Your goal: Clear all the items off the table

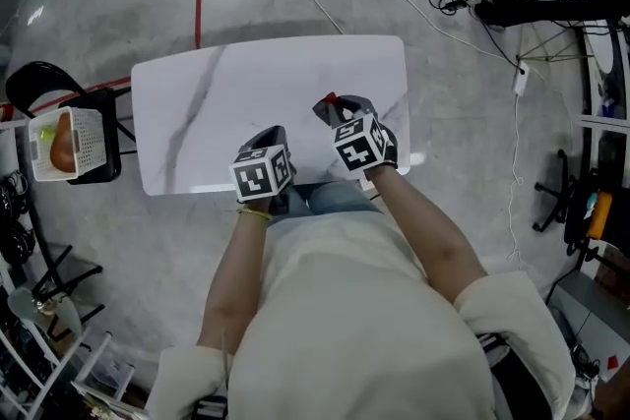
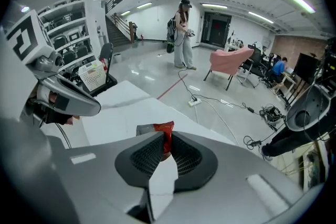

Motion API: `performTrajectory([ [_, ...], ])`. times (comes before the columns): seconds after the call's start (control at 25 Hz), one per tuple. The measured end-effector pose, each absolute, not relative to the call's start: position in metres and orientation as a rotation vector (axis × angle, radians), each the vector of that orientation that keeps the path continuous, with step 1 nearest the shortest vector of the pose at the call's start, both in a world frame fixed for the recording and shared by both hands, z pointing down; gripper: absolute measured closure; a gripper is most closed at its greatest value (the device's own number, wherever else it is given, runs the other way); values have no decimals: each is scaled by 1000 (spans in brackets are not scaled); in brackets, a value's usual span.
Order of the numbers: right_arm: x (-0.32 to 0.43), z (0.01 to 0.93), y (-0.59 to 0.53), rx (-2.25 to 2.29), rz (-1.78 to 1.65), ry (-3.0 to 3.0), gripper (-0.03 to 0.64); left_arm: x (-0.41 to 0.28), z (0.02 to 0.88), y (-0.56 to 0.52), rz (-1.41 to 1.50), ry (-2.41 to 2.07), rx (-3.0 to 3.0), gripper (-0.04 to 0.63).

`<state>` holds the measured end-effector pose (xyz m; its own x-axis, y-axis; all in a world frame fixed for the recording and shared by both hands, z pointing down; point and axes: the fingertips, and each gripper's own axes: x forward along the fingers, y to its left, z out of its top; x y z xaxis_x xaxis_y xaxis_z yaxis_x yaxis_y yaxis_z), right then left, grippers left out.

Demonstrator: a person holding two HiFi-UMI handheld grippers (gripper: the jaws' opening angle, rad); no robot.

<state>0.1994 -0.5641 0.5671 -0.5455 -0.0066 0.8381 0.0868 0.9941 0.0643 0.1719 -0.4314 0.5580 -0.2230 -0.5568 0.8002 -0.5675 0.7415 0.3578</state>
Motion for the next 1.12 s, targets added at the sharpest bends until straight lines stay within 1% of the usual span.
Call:
performTrajectory([
  [0.52,215,538,-537,-171,-200,-2222,577,183,525,-408,-59,-2017,795,586],
  [1.12,186,525,-449,-418,-306,-2229,577,172,512,-325,-135,-2122,623,586],
])
